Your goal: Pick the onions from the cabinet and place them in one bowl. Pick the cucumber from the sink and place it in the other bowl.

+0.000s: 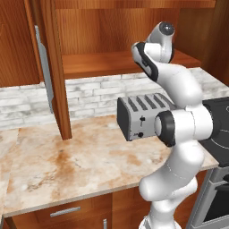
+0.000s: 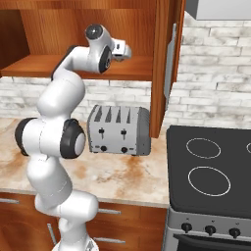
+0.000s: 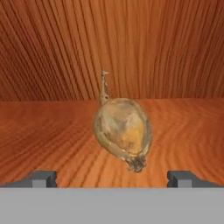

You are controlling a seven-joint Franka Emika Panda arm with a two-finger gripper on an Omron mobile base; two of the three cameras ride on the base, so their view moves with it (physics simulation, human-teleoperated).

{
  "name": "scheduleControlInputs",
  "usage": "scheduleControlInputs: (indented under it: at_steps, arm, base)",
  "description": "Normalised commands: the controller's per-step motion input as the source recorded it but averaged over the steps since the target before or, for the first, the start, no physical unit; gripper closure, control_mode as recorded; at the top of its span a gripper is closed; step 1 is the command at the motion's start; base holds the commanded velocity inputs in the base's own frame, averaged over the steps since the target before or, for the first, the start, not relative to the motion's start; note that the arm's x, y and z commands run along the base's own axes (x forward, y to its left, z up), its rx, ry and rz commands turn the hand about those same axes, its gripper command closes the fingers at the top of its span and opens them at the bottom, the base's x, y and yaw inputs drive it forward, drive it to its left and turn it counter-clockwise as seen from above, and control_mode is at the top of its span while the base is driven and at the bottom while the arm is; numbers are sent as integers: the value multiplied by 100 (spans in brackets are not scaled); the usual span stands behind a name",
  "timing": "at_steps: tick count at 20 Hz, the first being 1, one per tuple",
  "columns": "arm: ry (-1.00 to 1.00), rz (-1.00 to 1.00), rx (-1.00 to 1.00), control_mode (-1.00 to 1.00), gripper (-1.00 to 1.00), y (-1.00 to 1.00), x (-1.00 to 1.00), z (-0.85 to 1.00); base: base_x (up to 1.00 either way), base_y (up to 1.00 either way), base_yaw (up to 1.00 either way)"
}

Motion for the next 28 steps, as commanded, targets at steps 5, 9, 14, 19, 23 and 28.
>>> scheduleControlInputs:
  at_steps: [5, 9, 14, 19, 23, 28]
  arm:
    - [0, 0, 0, -100, -100, -3, 45, 0]
    - [1, 0, 0, -100, -100, -6, 52, -2]
    - [6, 0, 0, -100, -100, -12, 13, -20]
    - [2, 0, 1, -100, 100, -3, 0, -14]
    - [1, 0, 0, -100, 100, 0, 0, -3]
    - [-8, -1, 0, -100, 100, 2, -13, 1]
  base:
    - [0, 0, 0]
    - [0, 0, 0]
    - [0, 0, 0]
    - [0, 0, 0]
    - [0, 0, 0]
    - [0, 0, 0]
